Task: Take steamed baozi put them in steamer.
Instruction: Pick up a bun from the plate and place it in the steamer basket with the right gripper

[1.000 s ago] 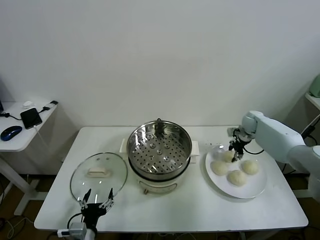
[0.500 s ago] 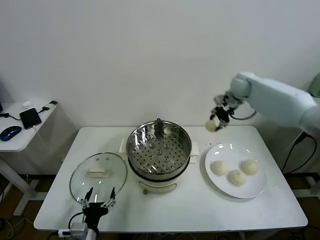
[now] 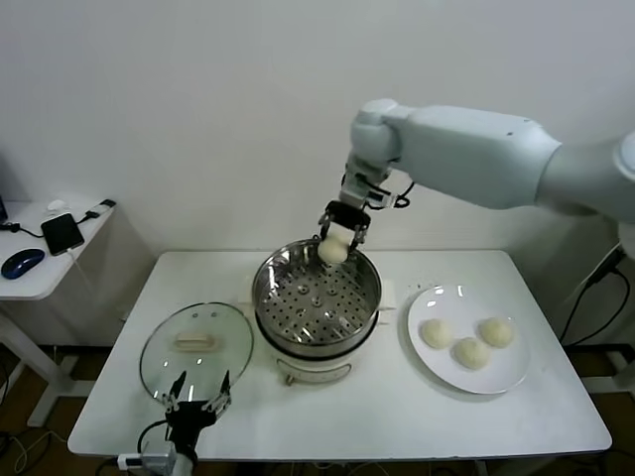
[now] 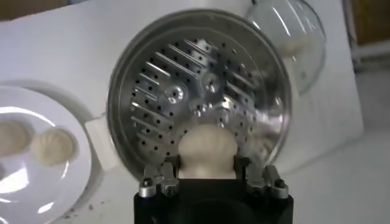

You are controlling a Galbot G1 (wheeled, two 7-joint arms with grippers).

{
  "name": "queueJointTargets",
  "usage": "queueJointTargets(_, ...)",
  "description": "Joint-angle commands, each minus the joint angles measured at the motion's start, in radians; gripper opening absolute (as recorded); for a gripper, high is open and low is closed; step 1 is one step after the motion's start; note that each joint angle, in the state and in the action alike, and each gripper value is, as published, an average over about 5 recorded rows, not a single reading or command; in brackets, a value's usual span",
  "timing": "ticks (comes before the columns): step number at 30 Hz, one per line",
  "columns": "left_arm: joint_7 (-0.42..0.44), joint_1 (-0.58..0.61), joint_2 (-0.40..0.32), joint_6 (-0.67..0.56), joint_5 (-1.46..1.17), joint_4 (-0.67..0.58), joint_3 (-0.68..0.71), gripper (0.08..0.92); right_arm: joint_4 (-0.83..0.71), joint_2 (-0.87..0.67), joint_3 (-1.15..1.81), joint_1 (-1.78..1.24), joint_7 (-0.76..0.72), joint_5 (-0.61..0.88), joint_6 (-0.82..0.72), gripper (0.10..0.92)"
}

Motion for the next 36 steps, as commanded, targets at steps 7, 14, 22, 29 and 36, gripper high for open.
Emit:
queueJointTargets(7, -0.002, -0.001, 0.002, -0.003, 0.002, 0.007, 0.006, 0.823, -0.277, 0.105, 0.218, -0.279, 0.093, -0.45, 0.235, 0.601)
queueJointTargets(14, -0.006, -0.003, 0.004, -0.005, 0.001, 0.016, 0.01, 0.823, -0.389, 0.15, 0.283, -0.316, 0.148, -0.515, 0.238, 0.602)
queueJointTargets(22, -0.007, -0.005, 0.011, -0.002, -0.011, 0.01, 0.007, 0.823, -0.436, 0.189, 0.275, -0.324, 0.173, -0.492, 0.238, 0.707)
queueJointTargets(29, -0.007, -0.006, 0.008, -0.002, -0.009, 0.002, 0.006, 0.823, -0.331, 0.143, 0.189, -0.217, 0.116, -0.295, 0.238, 0.82)
queueJointTargets(36, -0.004, 0.006, 0.0, -0.003, 0.001, -0.017, 0.014, 0.823, -0.21, 0.026, -0.07, 0.071, -0.092, 0.323, 0.217, 0.823)
